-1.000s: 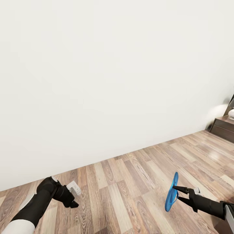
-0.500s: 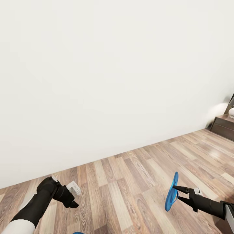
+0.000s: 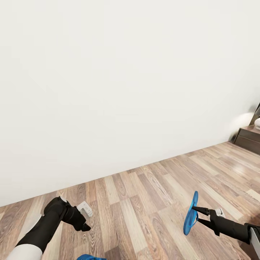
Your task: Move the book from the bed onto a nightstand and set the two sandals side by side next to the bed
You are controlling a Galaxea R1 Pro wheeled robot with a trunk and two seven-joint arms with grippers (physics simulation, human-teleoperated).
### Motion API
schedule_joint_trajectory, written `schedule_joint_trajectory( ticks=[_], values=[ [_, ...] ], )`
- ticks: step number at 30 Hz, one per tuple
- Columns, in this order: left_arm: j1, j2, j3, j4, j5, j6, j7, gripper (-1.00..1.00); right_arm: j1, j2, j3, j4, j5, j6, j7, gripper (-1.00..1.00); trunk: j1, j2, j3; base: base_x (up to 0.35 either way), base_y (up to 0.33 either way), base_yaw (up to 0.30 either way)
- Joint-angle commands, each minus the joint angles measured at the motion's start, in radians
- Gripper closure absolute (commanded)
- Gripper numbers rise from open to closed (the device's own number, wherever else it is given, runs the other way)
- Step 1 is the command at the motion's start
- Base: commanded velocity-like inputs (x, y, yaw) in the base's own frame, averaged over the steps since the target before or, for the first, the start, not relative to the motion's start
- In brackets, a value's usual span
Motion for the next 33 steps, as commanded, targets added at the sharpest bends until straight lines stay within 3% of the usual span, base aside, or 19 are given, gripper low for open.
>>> schedule_joint_trajectory(
  ticks=[1, 23, 25, 29, 33],
  values=[
    [-0.001, -0.003, 0.001, -0.001, -0.006, 0.008, -0.007, -1.0, -0.001, 0.0, -0.001, 0.0, -0.006, 0.009, -0.002, 1.0, 0.004, -0.008, -0.004, 0.0, 0.0, 0.0],
    [-0.001, -0.008, -0.003, -0.001, -0.012, 0.008, -0.002, -1.0, -0.001, 0.0, -0.001, 0.0, -0.006, 0.009, -0.002, 1.0, 0.088, -0.162, -0.073, 0.0, 0.0, 0.0],
    [-0.001, -0.009, -0.022, -0.002, -0.034, 0.01, -0.003, -1.0, -0.001, 0.0, -0.001, 0.0, -0.006, 0.009, -0.002, 1.0, 0.096, -0.176, -0.079, 0.0, 0.0, 0.0],
    [-0.001, -0.01, -0.074, -0.007, -0.137, 0.042, -0.007, -1.0, -0.001, 0.0, -0.001, 0.0, -0.006, 0.009, -0.002, 1.0, 0.104, -0.19, -0.093, 0.0, 0.0, 0.0],
    [-0.001, -0.009, -0.09, -0.01, -0.222, 0.059, -0.008, -1.0, -0.001, 0.0, -0.001, 0.0, -0.006, 0.009, -0.003, 1.0, 0.105, -0.191, -0.101, 0.0, 0.0, 0.0]
  ],
)
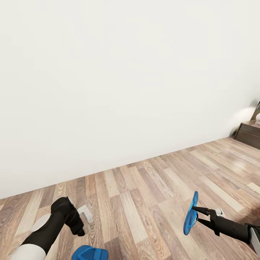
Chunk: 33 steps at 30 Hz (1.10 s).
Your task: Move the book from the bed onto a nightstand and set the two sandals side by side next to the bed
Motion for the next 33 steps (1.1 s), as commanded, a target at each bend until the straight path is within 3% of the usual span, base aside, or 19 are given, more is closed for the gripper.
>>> schedule_joint_trajectory(
  ticks=[1, 8, 12, 16, 28, 33],
  values=[
    [-0.001, 0.002, -0.004, -0.002, -0.016, 0.009, -0.006, -1.0, -0.001, 0.0, -0.001, 0.0, -0.003, 0.007, -0.002, 1.0, 0.0, 0.0, -0.001, 0.0, 0.0, 0.0],
    [-0.001, 0.008, -0.011, -0.006, -0.038, 0.007, -0.005, -1.0, -0.001, 0.0, -0.001, 0.0, -0.003, 0.007, -0.002, 1.0, 0.0, 0.0, -0.001, 0.0, 0.0, 0.0],
    [-0.001, 0.009, -0.027, -0.007, -0.094, -0.009, -0.005, -1.0, -0.001, 0.0, -0.001, 0.0, -0.003, 0.007, -0.003, 1.0, 0.0, 0.0, -0.001, 0.0, 0.0, 0.0],
    [-0.001, 0.006, -0.041, -0.006, -0.162, -0.028, -0.004, -1.0, -0.001, 0.0, -0.001, 0.0, -0.003, 0.007, -0.003, 1.0, 0.002, -0.001, -0.016, 0.0, 0.0, 0.0],
    [-0.001, 0.002, -0.045, -0.005, -0.172, -0.034, -0.004, -1.0, -0.001, 0.0, -0.001, 0.0, -0.003, 0.007, -0.003, 1.0, 0.002, -0.002, -0.02, 0.0, 0.0, 0.0],
    [-0.001, 0.001, -0.045, -0.005, -0.172, -0.034, -0.004, -1.0, -0.001, 0.0, -0.001, 0.0, -0.003, 0.007, -0.003, 1.0, 0.004, -0.003, -0.04, 0.0, 0.0, 0.0]
  ],
)
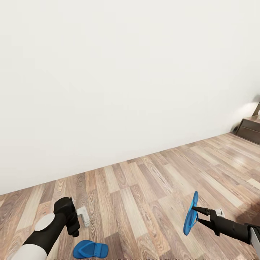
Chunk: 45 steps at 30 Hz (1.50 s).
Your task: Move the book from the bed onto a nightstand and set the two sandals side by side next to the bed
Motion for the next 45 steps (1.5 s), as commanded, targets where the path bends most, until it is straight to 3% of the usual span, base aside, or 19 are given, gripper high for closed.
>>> schedule_joint_trajectory(
  ticks=[1, 5, 11, 13, 15, 17, 21, 27, 32, 35, 38, 40, 45],
  values=[
    [-0.001, 0.001, -0.003, -0.001, -0.004, 0.008, -0.006, -1.0, -0.001, 0.0, -0.001, 0.0, -0.006, 0.009, -0.001, 1.0, 0.0, -0.001, -0.005, 0.0, 0.0, 0.0],
    [-0.001, -0.005, -0.002, -0.001, -0.003, 0.008, -0.002, -1.0, -0.001, 0.0, -0.001, 0.0, -0.006, 0.009, -0.002, 1.0, 0.002, -0.001, -0.017, 0.0, 0.0, 0.0],
    [-0.002, -0.043, 0.001, -0.001, -0.003, 0.008, 0.018, -1.0, -0.001, 0.0, -0.001, 0.0, -0.006, 0.009, -0.001, 1.0, 0.002, -0.001, -0.017, 0.0, 0.0, 0.0],
    [-0.008, -0.085, 0.001, 0.01, -0.005, 0.008, 0.099, -1.0, -0.001, 0.0, -0.001, 0.0, -0.006, 0.009, -0.001, 1.0, 0.002, -0.001, -0.017, 0.0, 0.0, 0.0],
    [-0.008, -0.095, 0.001, 0.02, -0.005, 0.008, 0.138, -1.0, -0.001, 0.0, -0.001, 0.0, -0.006, 0.009, -0.001, 1.0, 0.002, -0.001, -0.017, 0.0, 0.0, 0.0],
    [-0.009, -0.112, 0.001, 0.051, -0.002, 0.008, 0.223, -1.0, -0.001, 0.0, -0.001, 0.0, -0.006, 0.009, 0.0, 1.0, 0.002, -0.001, -0.017, 0.0, 0.0, 0.0],
    [-0.01, -0.127, 0.001, 0.128, 0.003, 0.006, 0.332, -1.0, -0.001, 0.0, -0.001, 0.0, -0.006, 0.009, 0.0, 1.0, 0.002, -0.001, -0.017, 0.0, 0.0, 0.0],
    [-0.011, -0.13, 0.002, 0.207, 0.004, -0.048, 0.362, -1.0, -0.001, 0.0, -0.001, 0.0, -0.006, 0.009, 0.0, 1.0, 0.002, -0.001, -0.017, 0.0, 0.0, 0.0],
    [-0.01, -0.129, 0.006, 0.27, 0.007, -0.082, 0.444, -1.0, -0.001, 0.0, -0.001, 0.0, -0.006, 0.009, 0.0, 1.0, 0.002, -0.001, -0.017, 0.0, 0.0, 0.0],
    [-0.01, -0.128, 0.008, 0.32, 0.034, -0.103, 0.494, -1.0, -0.001, 0.0, -0.001, 0.0, -0.006, 0.009, 0.0, 1.0, 0.002, -0.001, -0.017, 0.0, 0.0, 0.0],
    [-0.01, -0.127, 0.009, 0.346, 0.104, -0.134, 0.544, -1.0, -0.001, 0.0, -0.001, -0.001, -0.006, 0.009, 0.0, 1.0, 0.002, -0.001, -0.017, 0.0, 0.0, 0.0],
    [-0.01, -0.126, 0.009, 0.35, 0.131, -0.142, 0.559, -1.0, -0.001, 0.0, -0.001, -0.001, -0.006, 0.009, 0.0, 1.0, 0.002, -0.001, -0.017, 0.0, 0.0, 0.0],
    [-0.01, -0.125, 0.007, 0.354, 0.158, -0.148, 0.573, -1.0, -0.001, 0.0, -0.001, -0.001, -0.006, 0.009, 0.0, 1.0, 0.002, -0.001, -0.017, 0.0, 0.0, 0.0]
  ],
)
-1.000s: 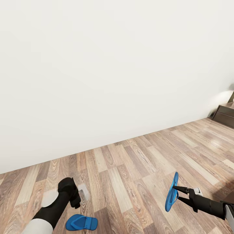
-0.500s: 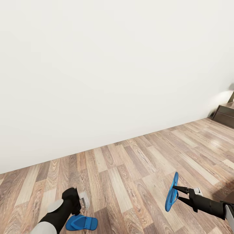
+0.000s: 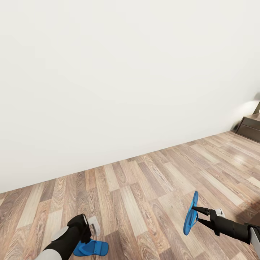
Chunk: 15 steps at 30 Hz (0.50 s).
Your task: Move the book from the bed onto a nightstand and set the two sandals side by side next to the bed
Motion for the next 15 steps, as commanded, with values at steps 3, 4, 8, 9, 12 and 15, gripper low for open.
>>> schedule_joint_trajectory(
  ticks=[3, 4, 8, 9, 12, 15],
  values=[
    [0.0, -0.001, -0.004, -0.002, -0.008, 0.003, -0.006, -1.0, -0.001, 0.0, -0.001, 0.0, -0.004, 0.007, -0.002, 1.0, 0.0, 0.0, -0.001, 0.0, 0.0, 0.0],
    [0.0, -0.002, -0.004, -0.002, -0.009, 0.004, -0.006, -1.0, -0.001, 0.0, -0.001, 0.0, -0.005, 0.007, -0.002, 1.0, 0.0, 0.0, -0.001, 0.0, 0.0, 0.0],
    [0.0, -0.003, -0.008, -0.003, -0.012, 0.007, -0.005, -1.0, -0.001, 0.0, -0.001, -0.001, -0.005, 0.007, -0.002, 1.0, 0.0, 0.0, -0.001, 0.0, 0.0, 0.0],
    [0.0, -0.003, -0.008, -0.003, -0.012, 0.007, -0.006, -1.0, -0.001, 0.0, -0.001, -0.001, -0.005, 0.007, -0.002, 1.0, 0.0, 0.0, -0.001, 0.0, 0.0, 0.0],
    [0.0, -0.004, -0.01, -0.006, -0.013, 0.009, -0.007, -1.0, -0.001, 0.0, -0.001, -0.001, -0.005, 0.007, -0.001, 1.0, 0.0, 0.0, -0.001, 0.0, 0.0, 0.0],
    [0.0, -0.004, -0.01, -0.007, -0.013, 0.01, -0.008, -1.0, -0.001, 0.0, -0.001, -0.001, -0.005, 0.007, -0.001, 1.0, 0.001, -0.001, -0.013, 0.0, 0.0, 0.0]
  ],
)
